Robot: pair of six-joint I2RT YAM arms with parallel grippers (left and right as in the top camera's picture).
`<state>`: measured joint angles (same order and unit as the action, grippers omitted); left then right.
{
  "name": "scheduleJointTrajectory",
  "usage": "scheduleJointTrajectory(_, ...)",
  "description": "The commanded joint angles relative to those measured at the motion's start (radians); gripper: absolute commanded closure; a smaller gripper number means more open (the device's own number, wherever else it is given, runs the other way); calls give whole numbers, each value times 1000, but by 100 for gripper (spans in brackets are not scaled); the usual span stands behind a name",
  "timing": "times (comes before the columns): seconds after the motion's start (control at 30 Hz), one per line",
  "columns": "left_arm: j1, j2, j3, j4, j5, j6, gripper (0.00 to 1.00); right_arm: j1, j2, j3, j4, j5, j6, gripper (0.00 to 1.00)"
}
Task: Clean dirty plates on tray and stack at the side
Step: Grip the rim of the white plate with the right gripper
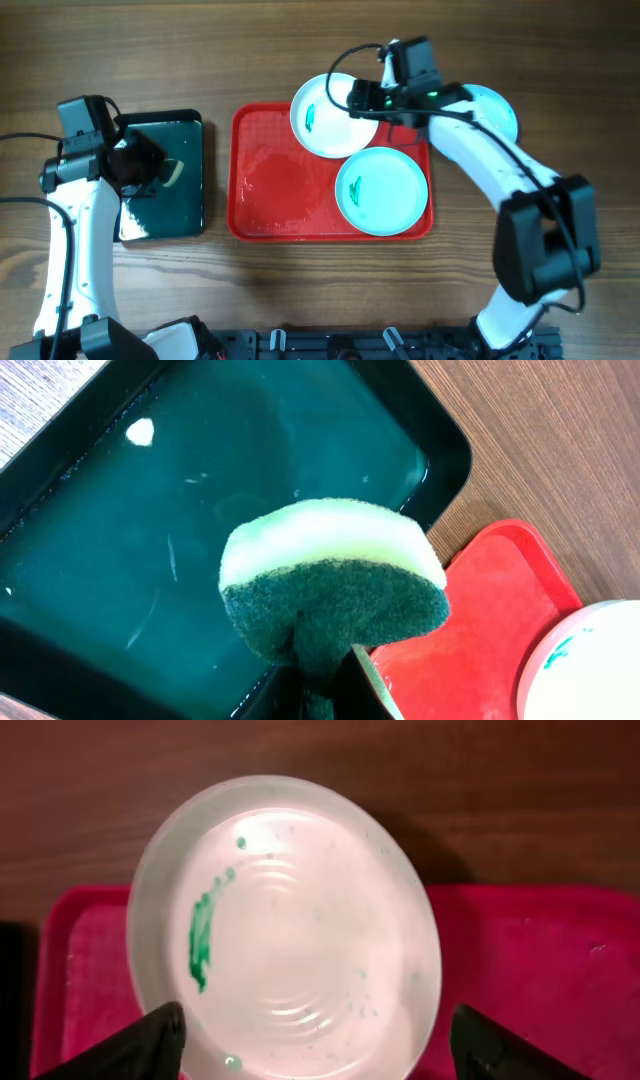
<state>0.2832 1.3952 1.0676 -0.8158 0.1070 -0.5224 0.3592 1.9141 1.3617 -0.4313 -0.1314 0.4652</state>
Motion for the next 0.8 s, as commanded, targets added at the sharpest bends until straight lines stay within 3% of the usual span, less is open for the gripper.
scheduleJointTrajectory(0.0, -5, 9, -7, 3, 16, -10, 96, 14, 83, -1, 0, 110, 117, 19)
scheduleJointTrajectory(0.07, -5, 9, -7, 3, 16, -10, 96, 14, 93, -1, -20, 138, 114, 27)
scheduleJointTrajectory(0.17, -5, 10, -7, 6, 16, -10, 96, 14, 93, -1, -32, 164, 106, 29)
scheduleJointTrajectory(0.23, -5, 10, -7, 7, 16, -10, 96, 14, 93, -1, -41, 151, 110, 44)
scheduleJointTrajectory(0.37, -5, 10, -7, 7, 16, -10, 96, 21, 93, -22, -29, 145, 116, 63)
scheduleJointTrajectory(0.6, -5, 10, -7, 8, 34, -10, 96, 32, 103, -28, -24, 146, 114, 64)
scheduleJointTrajectory(0.77, -5, 10, -7, 8, 35, -10, 96, 43, 131, -28, 22, 62, 113, 71)
